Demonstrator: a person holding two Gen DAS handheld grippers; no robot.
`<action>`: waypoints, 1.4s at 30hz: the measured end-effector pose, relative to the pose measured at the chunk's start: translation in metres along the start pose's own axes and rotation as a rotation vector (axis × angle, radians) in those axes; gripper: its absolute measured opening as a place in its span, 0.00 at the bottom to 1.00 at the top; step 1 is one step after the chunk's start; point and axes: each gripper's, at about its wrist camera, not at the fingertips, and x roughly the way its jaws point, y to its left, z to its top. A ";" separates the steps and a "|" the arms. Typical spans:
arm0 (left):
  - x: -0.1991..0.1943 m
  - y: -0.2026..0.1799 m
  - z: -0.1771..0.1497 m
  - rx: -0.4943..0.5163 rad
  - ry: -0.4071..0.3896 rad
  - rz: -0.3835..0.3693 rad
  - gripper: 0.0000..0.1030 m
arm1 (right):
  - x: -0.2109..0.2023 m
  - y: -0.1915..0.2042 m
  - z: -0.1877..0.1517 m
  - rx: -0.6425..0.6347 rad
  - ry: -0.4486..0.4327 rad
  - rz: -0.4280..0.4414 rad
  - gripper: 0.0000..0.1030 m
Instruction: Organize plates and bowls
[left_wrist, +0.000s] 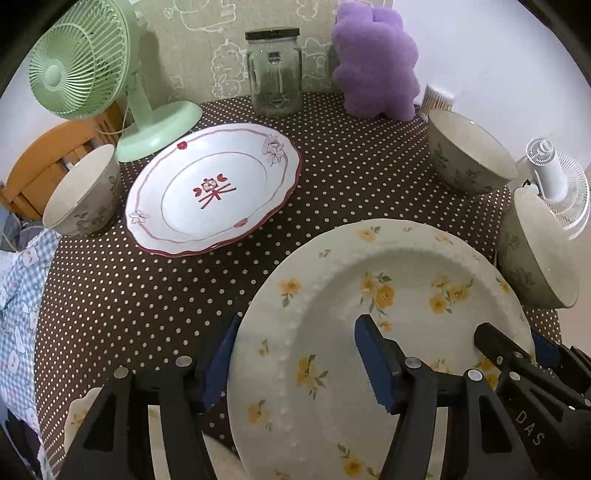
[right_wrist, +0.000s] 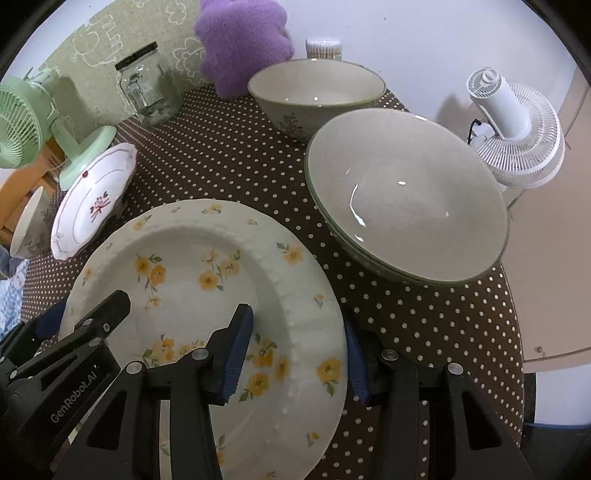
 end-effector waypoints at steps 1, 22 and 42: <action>-0.002 0.001 -0.001 -0.002 -0.002 0.000 0.62 | -0.004 0.000 -0.001 0.000 -0.003 0.002 0.49; -0.050 0.042 -0.039 -0.008 -0.034 -0.011 0.62 | -0.060 0.039 -0.050 0.007 -0.045 0.006 0.49; -0.058 0.115 -0.093 -0.036 0.009 -0.005 0.62 | -0.069 0.114 -0.108 -0.024 -0.017 0.003 0.49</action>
